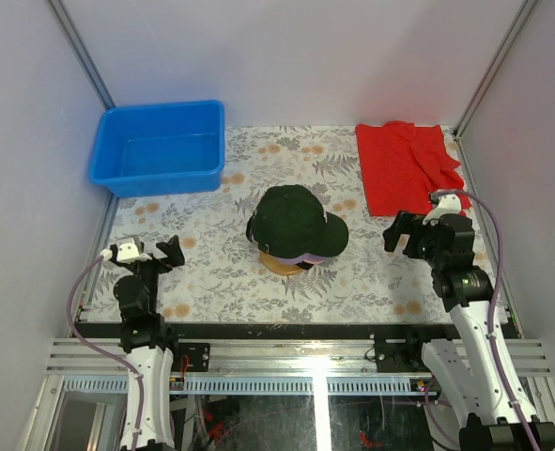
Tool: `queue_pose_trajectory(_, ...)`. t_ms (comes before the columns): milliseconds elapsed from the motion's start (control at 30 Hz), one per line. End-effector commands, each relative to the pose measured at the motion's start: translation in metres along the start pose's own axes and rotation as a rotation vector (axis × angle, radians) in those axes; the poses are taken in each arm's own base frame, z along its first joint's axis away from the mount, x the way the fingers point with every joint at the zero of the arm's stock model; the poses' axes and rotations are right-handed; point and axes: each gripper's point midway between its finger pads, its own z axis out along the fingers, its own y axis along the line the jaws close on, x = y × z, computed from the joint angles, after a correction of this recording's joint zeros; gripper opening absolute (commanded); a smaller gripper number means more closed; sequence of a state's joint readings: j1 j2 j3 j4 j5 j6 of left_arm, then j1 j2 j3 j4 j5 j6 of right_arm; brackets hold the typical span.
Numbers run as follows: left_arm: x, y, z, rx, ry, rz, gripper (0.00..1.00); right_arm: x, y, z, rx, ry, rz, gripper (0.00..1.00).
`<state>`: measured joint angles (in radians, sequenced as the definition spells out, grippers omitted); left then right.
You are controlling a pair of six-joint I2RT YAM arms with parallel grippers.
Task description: Stack the hats
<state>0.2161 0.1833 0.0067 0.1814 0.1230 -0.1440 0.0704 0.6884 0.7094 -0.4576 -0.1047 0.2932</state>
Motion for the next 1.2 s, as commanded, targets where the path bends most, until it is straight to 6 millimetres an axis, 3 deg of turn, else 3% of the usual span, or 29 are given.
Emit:
queue_pose_trajectory(0, 0.045, 0.011, -0.003, -0.032, 0.071, -0.003, 0.99, -0.006, -0.018, 0.024, 0.031, -0.115, -0.209, 0.99)
queue_pose_trajectory(167, 0.047, 0.006, -0.001, 0.001, 0.093, 0.01, 1.0, 0.014, -0.039, 0.045, 0.092, -0.11, -0.264, 0.99)
queue_pose_trajectory(367, 0.046, 0.006, -0.002, 0.004, 0.085, 0.009, 1.0, 0.034, -0.046, 0.064, 0.097, -0.064, -0.274, 0.99)
queue_pose_trajectory(467, 0.046, 0.006, -0.002, 0.001, 0.086, 0.008, 1.0, 0.047, -0.063, 0.071, 0.166, -0.077, -0.25, 0.99)
queue_pose_trajectory(567, 0.046, 0.006, -0.002, 0.003, 0.085, 0.008, 1.0, 0.058, -0.07, 0.07, 0.18, -0.107, -0.276, 0.99)
queue_pose_trajectory(700, 0.046, 0.006, -0.002, 0.003, 0.085, 0.008, 1.0, 0.07, -0.094, 0.059, 0.295, -0.212, -0.212, 0.99)
queue_pose_trajectory(767, 0.047, 0.005, -0.002, 0.005, 0.086, 0.008, 1.0, 0.067, -0.093, 0.052, 0.287, -0.278, -0.212, 0.99)
queue_pose_trajectory(867, 0.046, 0.006, -0.002, 0.003, 0.085, 0.008, 1.0, 0.081, -0.094, 0.05, 0.259, -0.364, -0.215, 0.99)
queue_pose_trajectory(967, 0.047, 0.005, -0.002, 0.004, 0.086, 0.008, 1.0, 0.076, -0.093, 0.045, 0.245, -0.462, -0.211, 0.99)
queue_pose_trajectory(1167, 0.046, 0.006, -0.002, 0.004, 0.085, 0.008, 0.99, 0.084, -0.101, 0.05, 0.292, -0.363, -0.2, 0.99)
